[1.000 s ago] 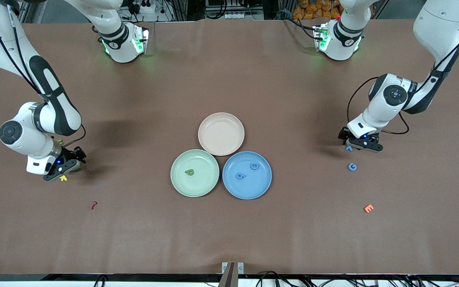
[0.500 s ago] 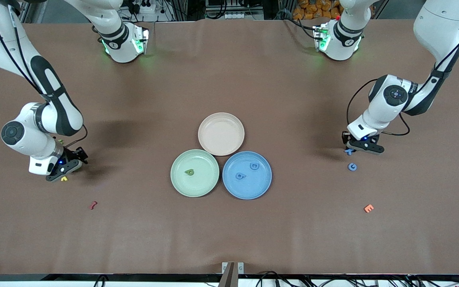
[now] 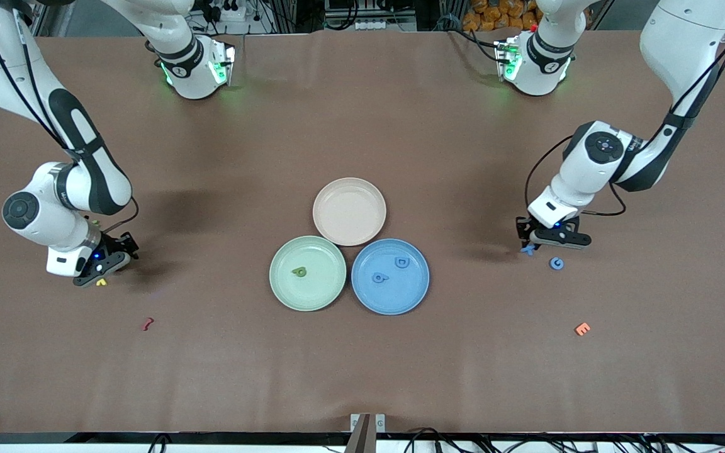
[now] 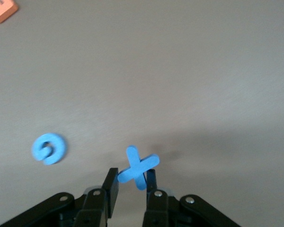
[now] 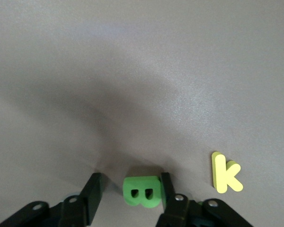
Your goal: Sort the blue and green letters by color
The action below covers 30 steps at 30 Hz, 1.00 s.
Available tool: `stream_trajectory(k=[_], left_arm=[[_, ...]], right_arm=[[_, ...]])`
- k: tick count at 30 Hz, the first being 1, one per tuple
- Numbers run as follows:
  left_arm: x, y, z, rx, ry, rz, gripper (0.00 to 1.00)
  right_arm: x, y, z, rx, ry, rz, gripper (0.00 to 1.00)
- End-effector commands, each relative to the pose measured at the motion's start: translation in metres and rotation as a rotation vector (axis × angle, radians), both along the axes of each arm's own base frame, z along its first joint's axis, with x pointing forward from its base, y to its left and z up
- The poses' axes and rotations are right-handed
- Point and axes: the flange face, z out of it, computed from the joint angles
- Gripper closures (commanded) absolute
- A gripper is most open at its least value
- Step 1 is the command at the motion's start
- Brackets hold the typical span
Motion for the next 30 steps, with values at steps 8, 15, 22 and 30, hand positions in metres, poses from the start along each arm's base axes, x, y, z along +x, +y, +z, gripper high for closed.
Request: stream_trajectory(k=[8, 15, 22, 30], left_arm=[[-0.001, -0.137, 0.024, -0.125, 0.005, 0.178, 1.0], [0.007, -0.219, 0.03, -0.118, 0.051, 0.267, 1.0], [0.007, -0.272, 0.032, -0.133, 0.071, 0.307, 1.0], [0.013, -0.321, 0.021, -0.164, 0.048, 0.347, 1.0]], right_arm=[[0.002, -0.006, -0.005, 0.017, -0.01, 0.022, 0.59], [0.003, -0.008, -0.003, 0.016, -0.014, 0.019, 0.74], [0.008, -0.005, 0.008, 0.04, -0.025, -0.019, 0.78], [0.029, 0.03, 0.031, 0.16, 0.021, -0.118, 0.79]])
